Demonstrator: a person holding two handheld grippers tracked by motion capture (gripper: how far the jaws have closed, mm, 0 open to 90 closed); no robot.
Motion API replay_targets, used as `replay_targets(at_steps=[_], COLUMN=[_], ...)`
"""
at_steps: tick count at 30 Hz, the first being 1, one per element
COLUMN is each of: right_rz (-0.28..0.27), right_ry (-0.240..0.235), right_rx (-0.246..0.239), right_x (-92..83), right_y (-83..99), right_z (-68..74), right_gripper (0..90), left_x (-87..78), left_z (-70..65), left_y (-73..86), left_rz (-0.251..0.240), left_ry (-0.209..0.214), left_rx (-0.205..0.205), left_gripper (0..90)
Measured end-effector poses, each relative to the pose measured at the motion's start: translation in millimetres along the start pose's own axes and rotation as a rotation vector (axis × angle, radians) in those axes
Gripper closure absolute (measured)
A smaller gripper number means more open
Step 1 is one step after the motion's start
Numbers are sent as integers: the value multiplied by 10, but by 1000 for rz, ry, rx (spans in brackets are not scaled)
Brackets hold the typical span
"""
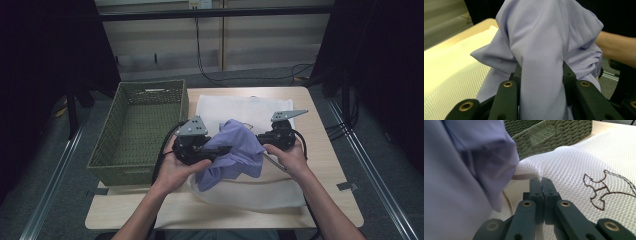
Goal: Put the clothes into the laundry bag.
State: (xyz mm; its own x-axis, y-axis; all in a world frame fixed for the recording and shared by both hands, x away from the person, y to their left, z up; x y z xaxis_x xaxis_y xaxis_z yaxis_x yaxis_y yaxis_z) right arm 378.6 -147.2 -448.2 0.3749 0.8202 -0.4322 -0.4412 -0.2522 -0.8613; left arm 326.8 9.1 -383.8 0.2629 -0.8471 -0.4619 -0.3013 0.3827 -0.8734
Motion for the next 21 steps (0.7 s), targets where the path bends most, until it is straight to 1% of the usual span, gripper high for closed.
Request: replay_targets(at_steps=[3,6,7,8,10,11,13,14,15,16,17,18,21], right_rz=[1,4,6,8,7,7,8,8,7,7,7,3,2], right_ry=[-1,-2,-1,-2,0,1,3,5,6,6,5,6,7], right_rx=[5,0,0,-2,0,1,3,5,2,0,-1,2,3], right_x=[-4,7,11,12,10,7,3,3,6,8,9,1,-5], right_y=[3,9,12,14,13,12,15,15,15,15,14,10,12], right_z=[0,-4,-3,-3,-4,-7,-10,-11,-14,-13,-12,-18,-22], right_gripper=[892,892,892,892,892,892,892,892,892,892,892,892,892], left_x=[60,101,110,120,145,167,213,231,246,258,272,281,326], left_z=[23,35,41,39,39,35,33,31,13,-11,-30,-35,-26], left_y=[55,86,98,108,136,149,185,200,207,208,204,207,235], left_rz=[20,23,28,25,36,37,54,70,78,81,75,79,87], left_ry=[-2,7,-1,1,-1,5,6,-7,-9,0,1,5,10], left_rx=[-7,-12,-17,-20,-12,-11,-11,-2,4,11,11,17,12], left_gripper=[674,673,673,672,672,671,672,672,672,673,673,673,673])
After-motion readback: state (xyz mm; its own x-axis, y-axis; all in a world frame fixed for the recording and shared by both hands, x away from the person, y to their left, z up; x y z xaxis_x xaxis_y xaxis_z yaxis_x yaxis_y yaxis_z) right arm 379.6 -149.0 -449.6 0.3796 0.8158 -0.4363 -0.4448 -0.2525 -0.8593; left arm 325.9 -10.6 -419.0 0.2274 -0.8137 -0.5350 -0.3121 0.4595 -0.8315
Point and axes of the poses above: each handheld gripper's, and its own axes: x roughly forward along the jaws, y roughly out of its underside, z roughly to its left, the point moved 8 cm from there along x, roughly forward along the jaws, and after that the axes turned 4 degrees about -x, right-handed, at the moved point
